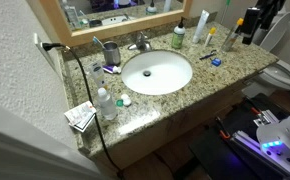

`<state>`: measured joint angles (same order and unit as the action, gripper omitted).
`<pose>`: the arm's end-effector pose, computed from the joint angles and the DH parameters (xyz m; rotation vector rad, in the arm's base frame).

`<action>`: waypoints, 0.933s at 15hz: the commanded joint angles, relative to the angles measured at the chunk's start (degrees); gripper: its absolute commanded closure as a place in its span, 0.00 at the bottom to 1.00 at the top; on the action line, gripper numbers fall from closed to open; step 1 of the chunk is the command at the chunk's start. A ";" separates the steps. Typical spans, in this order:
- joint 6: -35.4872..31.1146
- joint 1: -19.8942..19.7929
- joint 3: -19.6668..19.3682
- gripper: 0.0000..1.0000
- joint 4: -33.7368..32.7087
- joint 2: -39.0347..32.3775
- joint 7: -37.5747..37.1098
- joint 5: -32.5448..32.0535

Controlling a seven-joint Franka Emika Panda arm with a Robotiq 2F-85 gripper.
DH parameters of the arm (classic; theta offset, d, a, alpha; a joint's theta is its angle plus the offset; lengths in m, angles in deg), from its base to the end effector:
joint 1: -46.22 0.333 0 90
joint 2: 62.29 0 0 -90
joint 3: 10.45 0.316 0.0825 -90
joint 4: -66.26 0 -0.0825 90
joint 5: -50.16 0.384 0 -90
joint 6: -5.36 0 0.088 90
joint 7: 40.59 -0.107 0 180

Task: Push the faucet handle upwards

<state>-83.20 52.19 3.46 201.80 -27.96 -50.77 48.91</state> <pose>0.3247 0.1264 0.5169 2.9151 0.1667 -0.2792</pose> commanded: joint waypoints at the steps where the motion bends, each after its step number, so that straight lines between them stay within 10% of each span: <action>1: 0.11 0.88 -0.68 0.00 -0.11 -0.17 -0.40 -0.32; 7: -18.57 -0.18 0.10 0.00 -11.87 -18.34 -4.57 0.33; 14: -15.96 0.99 -0.77 0.00 -18.35 -25.45 -7.12 -1.43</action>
<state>-101.66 52.25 3.33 183.21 -53.15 -56.73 48.91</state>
